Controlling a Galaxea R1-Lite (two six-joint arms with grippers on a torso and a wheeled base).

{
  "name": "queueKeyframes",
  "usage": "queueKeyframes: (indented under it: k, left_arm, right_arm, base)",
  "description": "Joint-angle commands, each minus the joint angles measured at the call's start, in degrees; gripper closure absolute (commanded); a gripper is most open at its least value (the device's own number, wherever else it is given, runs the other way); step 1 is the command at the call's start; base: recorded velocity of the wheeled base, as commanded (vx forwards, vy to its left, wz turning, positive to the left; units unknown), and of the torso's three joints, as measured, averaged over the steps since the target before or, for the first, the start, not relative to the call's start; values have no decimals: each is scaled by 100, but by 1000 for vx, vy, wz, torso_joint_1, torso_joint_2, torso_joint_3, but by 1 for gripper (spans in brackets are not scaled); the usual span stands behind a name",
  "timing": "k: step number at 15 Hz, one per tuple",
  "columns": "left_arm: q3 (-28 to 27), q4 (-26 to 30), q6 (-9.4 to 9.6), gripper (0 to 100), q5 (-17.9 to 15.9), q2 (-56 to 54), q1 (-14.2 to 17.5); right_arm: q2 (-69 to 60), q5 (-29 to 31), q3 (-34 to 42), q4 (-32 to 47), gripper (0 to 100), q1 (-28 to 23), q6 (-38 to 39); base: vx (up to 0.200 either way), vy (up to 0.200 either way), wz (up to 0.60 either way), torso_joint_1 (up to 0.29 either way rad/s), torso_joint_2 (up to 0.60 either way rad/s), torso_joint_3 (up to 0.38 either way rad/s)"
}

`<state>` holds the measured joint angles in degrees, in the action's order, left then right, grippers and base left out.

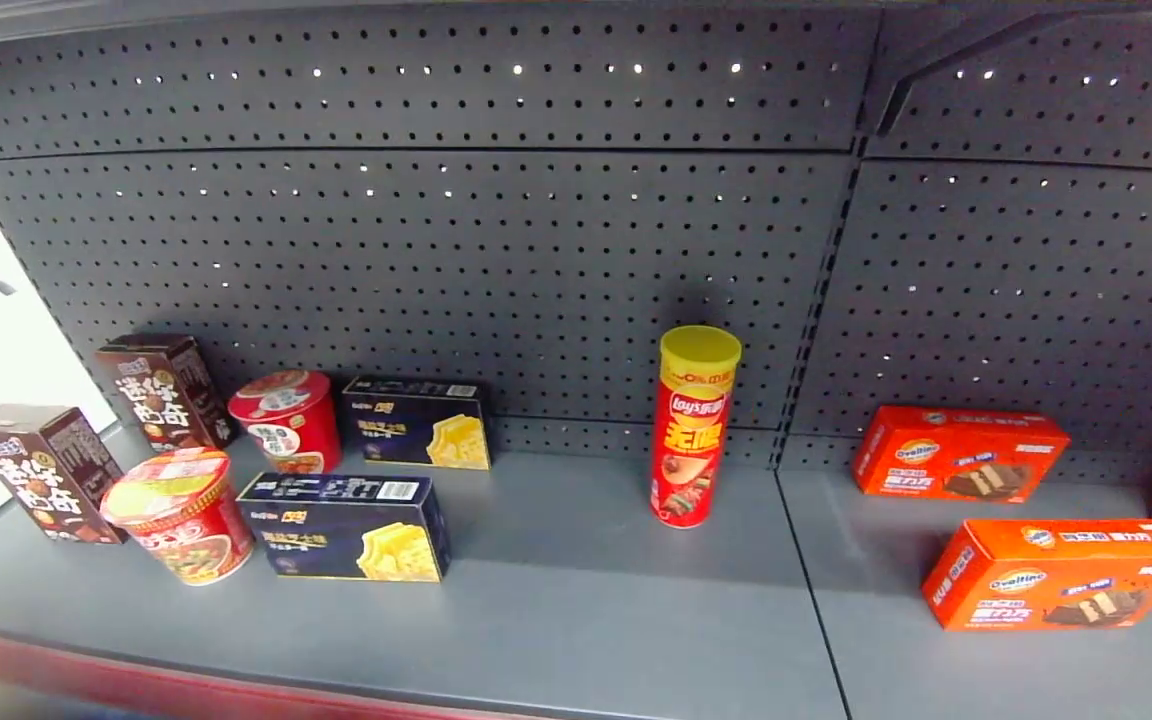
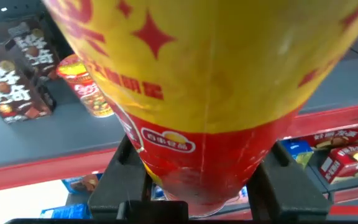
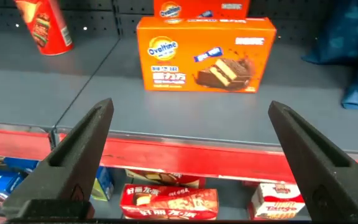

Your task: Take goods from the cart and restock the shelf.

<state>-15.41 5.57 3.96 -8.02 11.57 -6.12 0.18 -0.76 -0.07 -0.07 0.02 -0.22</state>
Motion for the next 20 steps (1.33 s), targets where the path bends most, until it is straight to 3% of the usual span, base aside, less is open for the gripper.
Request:
queueKeyframes:
  k: [1,13,17,20]
  left_arm:
    - [12,5,-1,100,2,-32,-3]
    - [249,5,-9,100,2,-216,-3]
    - [47,5,-9,100,29,-260,6]
    - [-191,14,-9,100,257,-23,6]
  right_arm:
    - [8,-4,7,-1,0,-2,-4]
    - [8,-4,-1,-1,0,-2,-4]
    - [8,-12,7,-1,0,-2,-4]
    - [8,-4,-1,7,0,-2,-13]
  base:
    - [0,0,0,0,0,0]
    - [0,0,-100,0,0,0]
    - [0,0,0,0,0,0]
    - [0,0,0,0,0,0]
